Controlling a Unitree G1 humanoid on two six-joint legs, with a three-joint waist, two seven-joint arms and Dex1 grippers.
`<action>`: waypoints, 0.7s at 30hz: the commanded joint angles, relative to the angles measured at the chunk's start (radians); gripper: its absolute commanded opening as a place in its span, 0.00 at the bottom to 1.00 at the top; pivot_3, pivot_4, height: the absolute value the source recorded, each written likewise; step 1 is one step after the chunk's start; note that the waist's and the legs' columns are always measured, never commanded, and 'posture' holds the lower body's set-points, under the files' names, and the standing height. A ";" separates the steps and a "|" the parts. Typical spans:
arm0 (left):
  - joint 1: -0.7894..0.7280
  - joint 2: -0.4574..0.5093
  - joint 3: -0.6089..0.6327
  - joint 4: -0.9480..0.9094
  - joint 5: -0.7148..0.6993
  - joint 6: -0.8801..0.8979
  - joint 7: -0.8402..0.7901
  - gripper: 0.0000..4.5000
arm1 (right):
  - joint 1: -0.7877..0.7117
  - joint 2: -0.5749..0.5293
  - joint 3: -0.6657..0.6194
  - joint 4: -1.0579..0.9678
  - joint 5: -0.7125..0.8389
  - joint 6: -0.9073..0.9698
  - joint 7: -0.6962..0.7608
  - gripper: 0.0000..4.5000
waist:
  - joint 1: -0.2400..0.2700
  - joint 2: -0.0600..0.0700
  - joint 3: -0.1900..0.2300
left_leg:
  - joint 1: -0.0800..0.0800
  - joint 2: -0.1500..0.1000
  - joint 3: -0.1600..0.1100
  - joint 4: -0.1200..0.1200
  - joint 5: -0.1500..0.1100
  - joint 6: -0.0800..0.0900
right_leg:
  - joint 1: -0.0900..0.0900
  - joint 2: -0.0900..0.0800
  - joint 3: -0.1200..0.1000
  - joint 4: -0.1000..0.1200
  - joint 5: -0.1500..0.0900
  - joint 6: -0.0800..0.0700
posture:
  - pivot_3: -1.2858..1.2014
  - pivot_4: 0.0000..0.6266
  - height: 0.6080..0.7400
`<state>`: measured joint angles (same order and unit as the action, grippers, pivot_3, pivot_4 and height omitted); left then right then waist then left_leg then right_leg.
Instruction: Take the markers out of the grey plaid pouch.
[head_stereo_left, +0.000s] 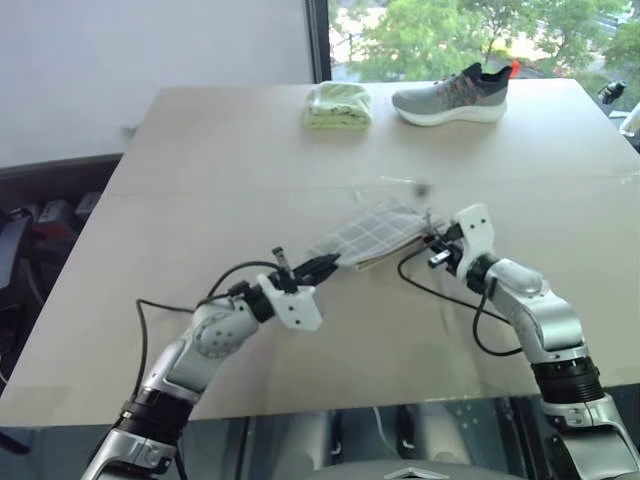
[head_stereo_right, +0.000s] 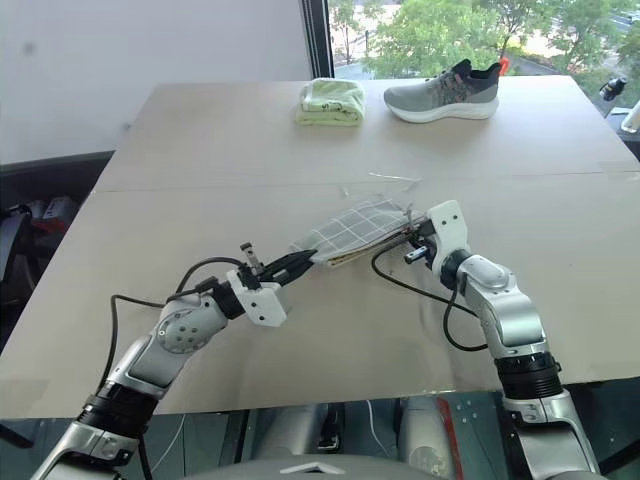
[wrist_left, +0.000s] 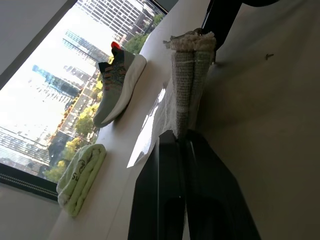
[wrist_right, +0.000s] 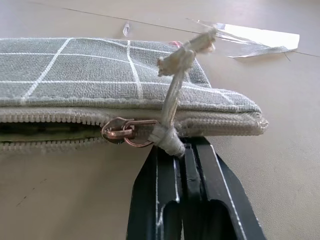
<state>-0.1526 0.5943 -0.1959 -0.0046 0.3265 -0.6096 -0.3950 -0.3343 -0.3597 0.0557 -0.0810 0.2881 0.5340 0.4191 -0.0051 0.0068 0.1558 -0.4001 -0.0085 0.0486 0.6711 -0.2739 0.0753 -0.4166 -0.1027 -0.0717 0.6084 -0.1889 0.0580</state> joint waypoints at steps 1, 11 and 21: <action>0.001 0.003 0.033 -0.045 -0.017 0.004 0.007 0.00 | -0.009 -0.012 -0.047 -0.039 0.002 -0.031 0.007 0.02 | 0.000 0.000 0.000 | 0.000 0.000 0.000 0.000 0.000 0.000 | 0.000 0.000 0.000 0.000 0.000 0.000 | 0.52 0.24 1.00; 0.007 0.005 0.043 -0.050 -0.013 0.012 0.014 0.00 | -0.089 0.066 -0.342 0.108 0.041 -0.102 -0.295 0.02 | -0.002 0.000 0.000 | 0.000 0.000 0.000 0.000 0.000 0.000 | 0.000 0.000 0.000 0.001 0.000 0.000 | 0.52 0.24 1.00; 0.005 0.002 0.045 -0.045 -0.013 0.013 0.016 0.00 | -0.064 0.039 -0.324 0.093 0.131 -0.070 -0.315 0.02 | -0.005 0.000 0.000 | 0.000 0.000 0.001 0.000 0.000 0.000 | 0.000 0.001 0.002 0.000 0.000 0.000 | 0.52 0.24 1.00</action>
<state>-0.1798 0.5664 -0.2117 -0.0488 0.3325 -0.5967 -0.3951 -0.4118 -0.2447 -0.0847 0.0231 0.4261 0.4756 0.1640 -0.0099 0.0069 0.1558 -0.3998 -0.0086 0.0498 0.6714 -0.2736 0.0749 -0.4165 -0.1021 -0.0701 0.6089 -0.1889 0.0579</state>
